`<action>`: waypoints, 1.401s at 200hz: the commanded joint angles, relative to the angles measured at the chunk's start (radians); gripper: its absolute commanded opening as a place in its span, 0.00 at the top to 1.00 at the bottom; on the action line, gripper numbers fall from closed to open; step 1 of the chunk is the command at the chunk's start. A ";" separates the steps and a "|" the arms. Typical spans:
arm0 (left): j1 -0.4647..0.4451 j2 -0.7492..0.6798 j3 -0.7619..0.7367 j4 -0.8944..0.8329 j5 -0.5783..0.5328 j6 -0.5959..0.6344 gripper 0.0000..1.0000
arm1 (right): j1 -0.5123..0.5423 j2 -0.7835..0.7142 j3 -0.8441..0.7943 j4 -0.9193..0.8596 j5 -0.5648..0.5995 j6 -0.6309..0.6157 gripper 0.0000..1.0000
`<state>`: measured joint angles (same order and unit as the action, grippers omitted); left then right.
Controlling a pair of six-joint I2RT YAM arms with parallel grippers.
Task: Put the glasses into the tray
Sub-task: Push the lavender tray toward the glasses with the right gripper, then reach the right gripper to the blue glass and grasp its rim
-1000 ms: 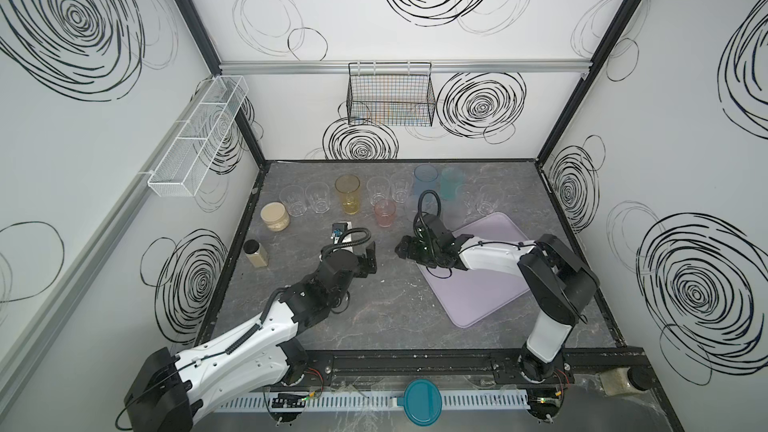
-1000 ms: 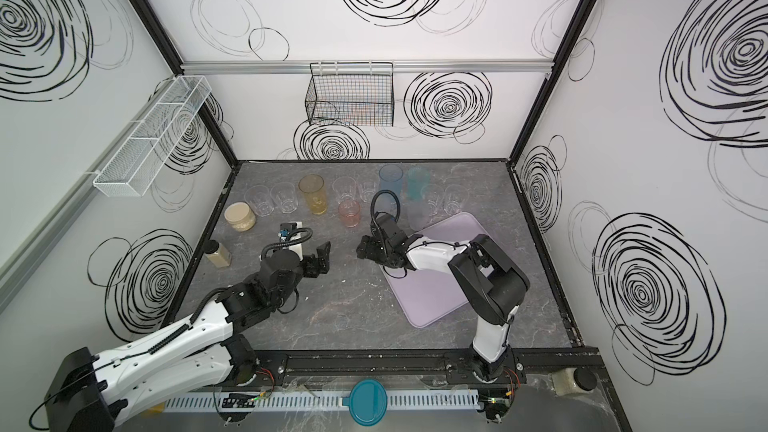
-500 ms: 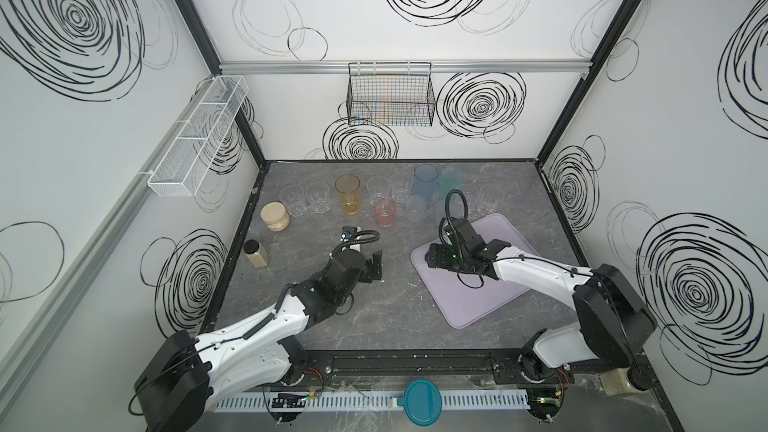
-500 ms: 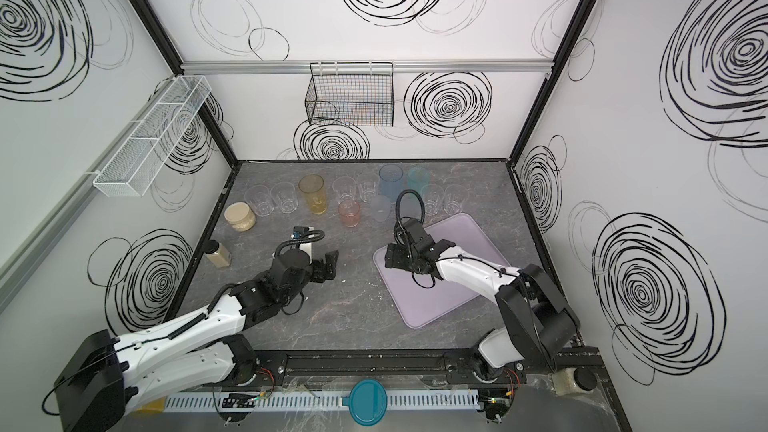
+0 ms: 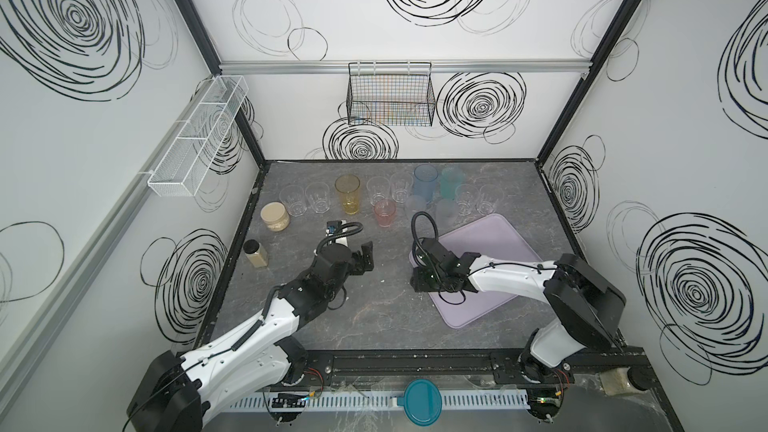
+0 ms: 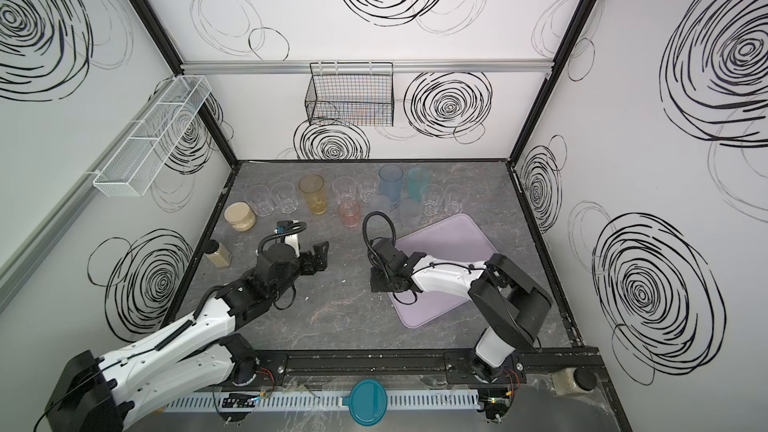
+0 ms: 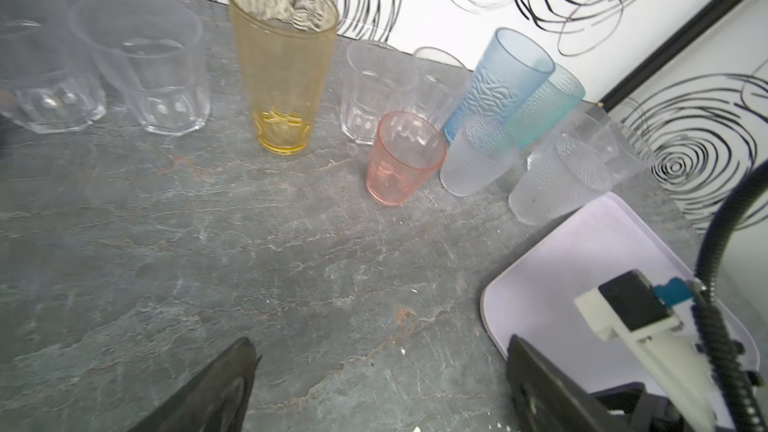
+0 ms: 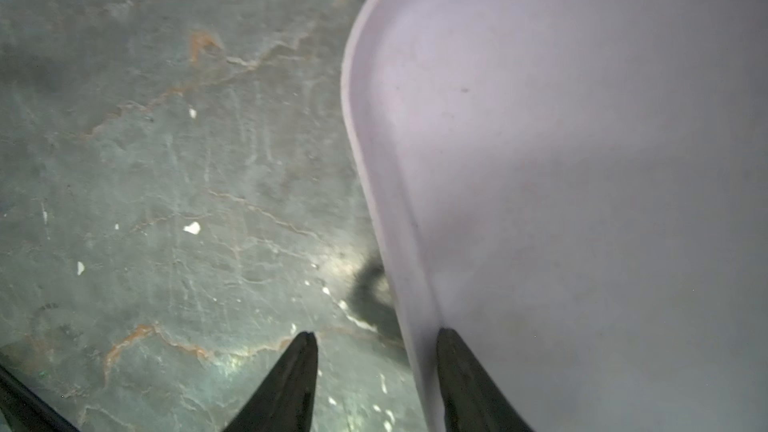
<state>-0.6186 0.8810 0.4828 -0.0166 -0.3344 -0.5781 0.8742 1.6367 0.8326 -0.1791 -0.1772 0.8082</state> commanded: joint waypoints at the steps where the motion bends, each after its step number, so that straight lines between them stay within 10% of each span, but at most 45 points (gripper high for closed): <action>1: 0.027 -0.098 -0.014 -0.061 -0.050 -0.046 0.03 | 0.027 0.092 0.063 0.098 -0.029 0.048 0.51; 72: 0.075 -0.189 -0.010 -0.115 -0.055 -0.046 0.02 | 0.023 0.346 0.445 0.134 -0.119 0.095 0.37; 194: -0.249 0.152 0.021 0.016 -0.129 0.019 0.03 | -0.389 -0.130 0.331 -0.199 0.163 -0.309 0.26; 280: -0.110 0.279 0.017 0.128 0.086 -0.024 0.04 | -0.603 -0.122 0.384 -0.136 0.158 -0.354 0.34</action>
<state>-0.7868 1.1538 0.5068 0.0223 -0.3393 -0.5705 0.2848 1.4963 1.1603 -0.3096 -0.0185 0.4770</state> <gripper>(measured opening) 0.960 0.662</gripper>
